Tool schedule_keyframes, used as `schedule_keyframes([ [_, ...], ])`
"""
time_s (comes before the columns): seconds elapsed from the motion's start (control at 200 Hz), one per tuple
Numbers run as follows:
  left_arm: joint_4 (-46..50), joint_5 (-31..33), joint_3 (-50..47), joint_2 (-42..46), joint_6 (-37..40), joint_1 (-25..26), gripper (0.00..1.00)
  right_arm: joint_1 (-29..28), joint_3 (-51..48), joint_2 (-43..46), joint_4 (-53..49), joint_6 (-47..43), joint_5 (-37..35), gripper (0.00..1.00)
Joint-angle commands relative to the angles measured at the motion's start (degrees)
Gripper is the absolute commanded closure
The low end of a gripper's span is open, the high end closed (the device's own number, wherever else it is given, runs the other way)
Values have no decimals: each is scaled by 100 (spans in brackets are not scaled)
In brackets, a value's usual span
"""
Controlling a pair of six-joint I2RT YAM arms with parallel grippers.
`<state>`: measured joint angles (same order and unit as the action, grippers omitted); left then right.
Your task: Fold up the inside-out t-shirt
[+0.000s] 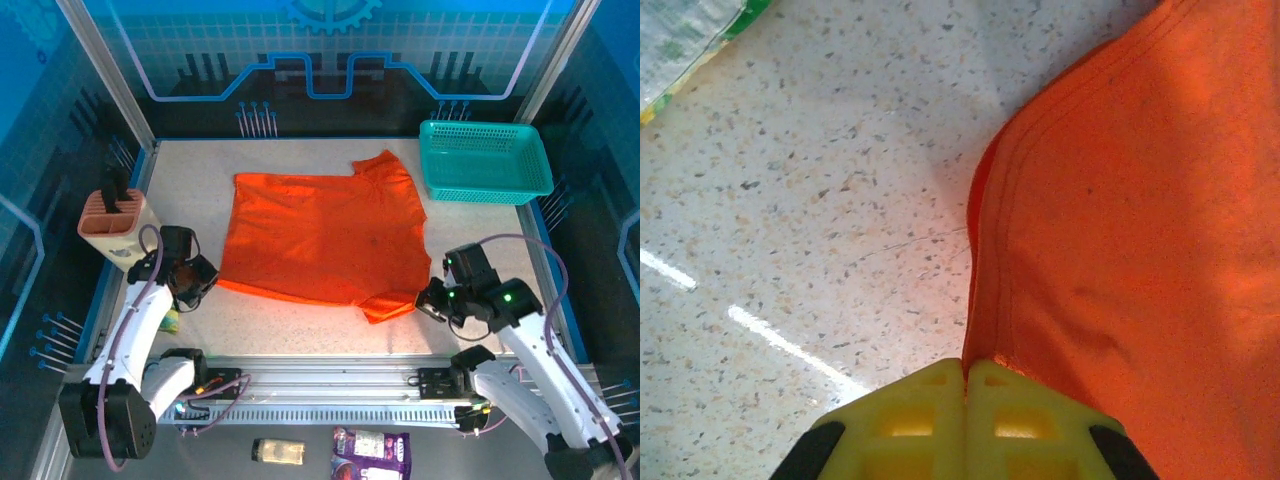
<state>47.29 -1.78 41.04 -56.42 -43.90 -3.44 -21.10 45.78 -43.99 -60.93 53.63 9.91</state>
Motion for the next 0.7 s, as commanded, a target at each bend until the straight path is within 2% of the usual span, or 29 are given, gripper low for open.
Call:
schedule_keyframes([
  [0.0,-117,-239,375,-355,318,-51,96,-19,407,-630,336,-468,-219,100],
  [0.15,-255,-245,820,-985,580,-51,97,224,965,-1411,638,-933,-271,100],
  [0.425,-543,-82,1392,-2069,862,-69,97,876,1590,-2613,1273,-1554,66,100],
  [0.695,-836,181,1904,-3007,1219,-78,97,1155,2180,-3532,1556,-1885,145,100],
])
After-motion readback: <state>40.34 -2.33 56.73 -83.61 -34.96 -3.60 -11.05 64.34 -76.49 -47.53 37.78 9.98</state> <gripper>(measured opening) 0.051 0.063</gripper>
